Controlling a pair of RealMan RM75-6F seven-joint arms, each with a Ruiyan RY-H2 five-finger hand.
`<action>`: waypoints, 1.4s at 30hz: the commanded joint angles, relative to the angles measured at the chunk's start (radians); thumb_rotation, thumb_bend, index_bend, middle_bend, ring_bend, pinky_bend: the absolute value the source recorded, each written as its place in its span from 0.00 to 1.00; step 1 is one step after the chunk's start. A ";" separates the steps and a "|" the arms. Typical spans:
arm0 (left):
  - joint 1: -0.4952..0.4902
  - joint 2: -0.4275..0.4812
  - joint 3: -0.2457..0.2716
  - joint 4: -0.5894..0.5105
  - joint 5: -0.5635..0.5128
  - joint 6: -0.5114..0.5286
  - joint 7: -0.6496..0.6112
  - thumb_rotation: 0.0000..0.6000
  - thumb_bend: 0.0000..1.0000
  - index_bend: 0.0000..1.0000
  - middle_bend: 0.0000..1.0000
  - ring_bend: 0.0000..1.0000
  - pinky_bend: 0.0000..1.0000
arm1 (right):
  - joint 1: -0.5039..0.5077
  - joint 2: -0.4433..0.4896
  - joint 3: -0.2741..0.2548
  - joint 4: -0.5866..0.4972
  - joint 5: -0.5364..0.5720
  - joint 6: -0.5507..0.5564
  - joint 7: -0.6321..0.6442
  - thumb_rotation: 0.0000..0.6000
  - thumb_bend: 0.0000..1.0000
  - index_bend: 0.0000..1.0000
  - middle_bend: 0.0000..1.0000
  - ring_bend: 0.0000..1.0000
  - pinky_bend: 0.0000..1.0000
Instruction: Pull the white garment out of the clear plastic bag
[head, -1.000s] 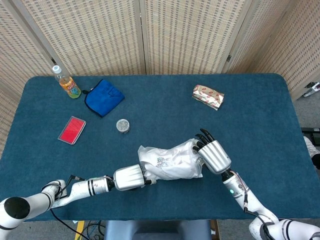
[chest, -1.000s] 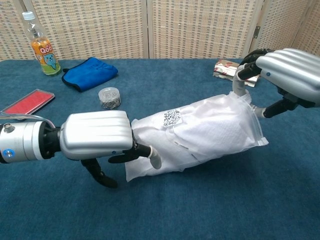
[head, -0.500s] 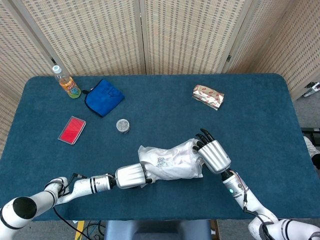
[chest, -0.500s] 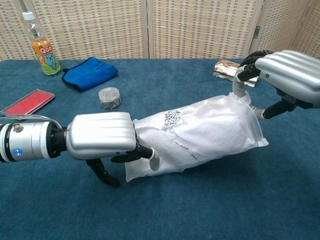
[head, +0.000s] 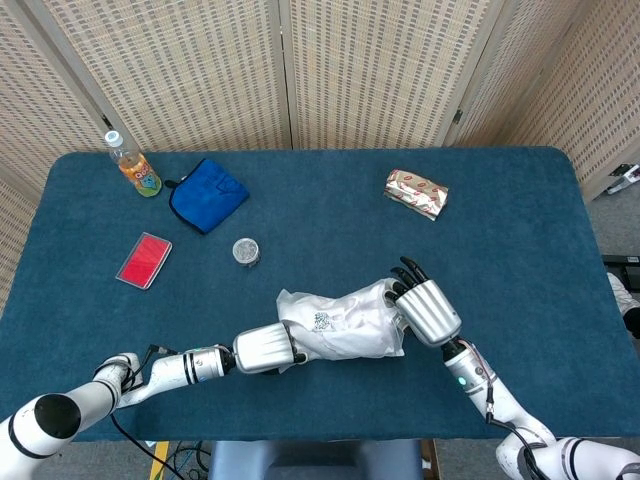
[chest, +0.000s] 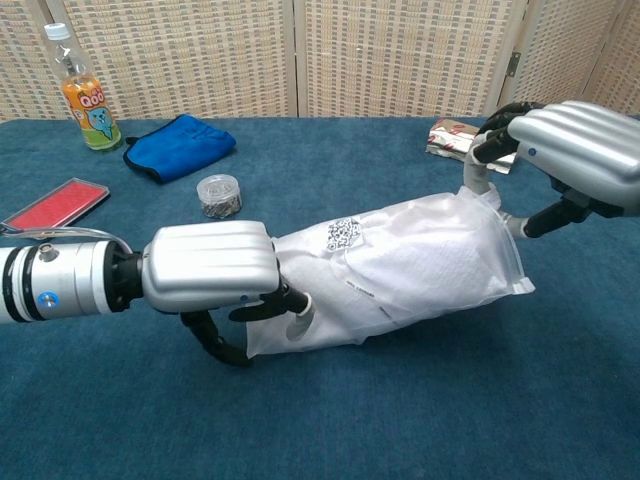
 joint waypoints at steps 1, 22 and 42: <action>-0.001 -0.003 0.001 0.003 -0.002 0.003 -0.001 1.00 0.22 0.52 0.79 0.80 0.79 | 0.001 -0.001 0.000 0.001 0.000 -0.002 0.000 1.00 0.63 0.82 0.42 0.22 0.15; 0.005 -0.029 0.010 0.031 -0.022 0.023 -0.024 1.00 0.34 0.66 0.77 0.80 0.79 | 0.009 -0.007 -0.001 0.011 0.004 -0.010 0.007 1.00 0.63 0.82 0.42 0.22 0.15; 0.001 -0.014 0.016 -0.004 -0.037 0.014 -0.040 1.00 0.40 0.68 0.76 0.79 0.78 | 0.011 -0.005 0.000 0.012 0.007 -0.010 0.012 1.00 0.63 0.82 0.42 0.22 0.15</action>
